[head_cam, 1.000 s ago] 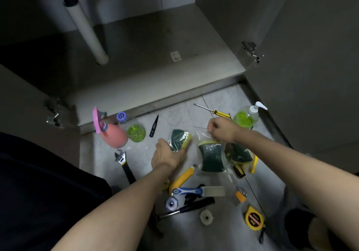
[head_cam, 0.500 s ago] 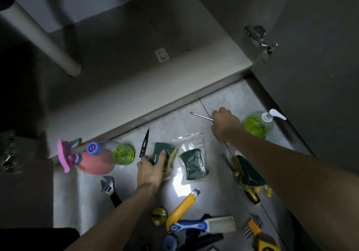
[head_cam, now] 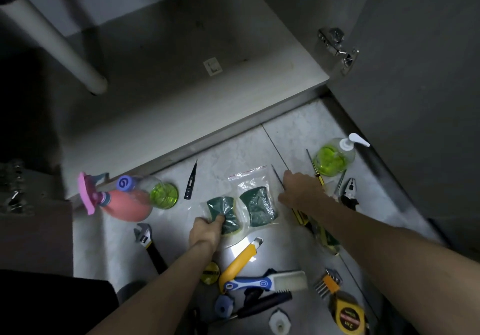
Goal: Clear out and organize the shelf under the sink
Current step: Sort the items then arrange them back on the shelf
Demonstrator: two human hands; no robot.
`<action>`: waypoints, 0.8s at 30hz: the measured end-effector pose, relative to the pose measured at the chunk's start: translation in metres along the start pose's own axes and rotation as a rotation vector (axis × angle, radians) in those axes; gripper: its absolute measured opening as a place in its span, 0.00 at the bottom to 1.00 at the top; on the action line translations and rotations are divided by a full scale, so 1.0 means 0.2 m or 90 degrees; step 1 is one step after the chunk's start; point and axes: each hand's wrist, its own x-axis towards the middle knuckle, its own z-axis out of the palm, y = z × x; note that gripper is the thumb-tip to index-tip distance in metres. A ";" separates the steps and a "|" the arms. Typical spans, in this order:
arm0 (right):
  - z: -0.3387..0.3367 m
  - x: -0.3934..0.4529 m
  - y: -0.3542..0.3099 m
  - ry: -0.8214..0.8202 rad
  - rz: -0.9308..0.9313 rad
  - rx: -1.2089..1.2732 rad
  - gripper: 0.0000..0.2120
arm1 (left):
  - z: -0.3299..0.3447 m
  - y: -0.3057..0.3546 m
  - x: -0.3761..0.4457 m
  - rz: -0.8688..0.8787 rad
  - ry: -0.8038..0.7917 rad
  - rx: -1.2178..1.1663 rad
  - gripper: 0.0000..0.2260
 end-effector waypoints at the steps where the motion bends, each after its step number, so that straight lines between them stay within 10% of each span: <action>1: 0.02 -0.03 0.00 0.000 0.016 0.006 0.14 | -0.01 -0.01 -0.01 0.011 0.011 0.008 0.18; 6: 0.11 -0.11 -0.08 0.232 -0.149 -0.054 0.15 | -0.04 -0.07 -0.06 0.077 0.095 -0.023 0.14; 12: 0.31 -0.14 -0.33 0.096 -0.073 -0.036 0.36 | -0.07 -0.15 -0.15 0.256 0.130 0.073 0.25; 24: -0.01 0.30 -0.28 0.284 -0.025 0.077 0.27 | -0.06 -0.10 -0.03 0.172 0.050 0.083 0.25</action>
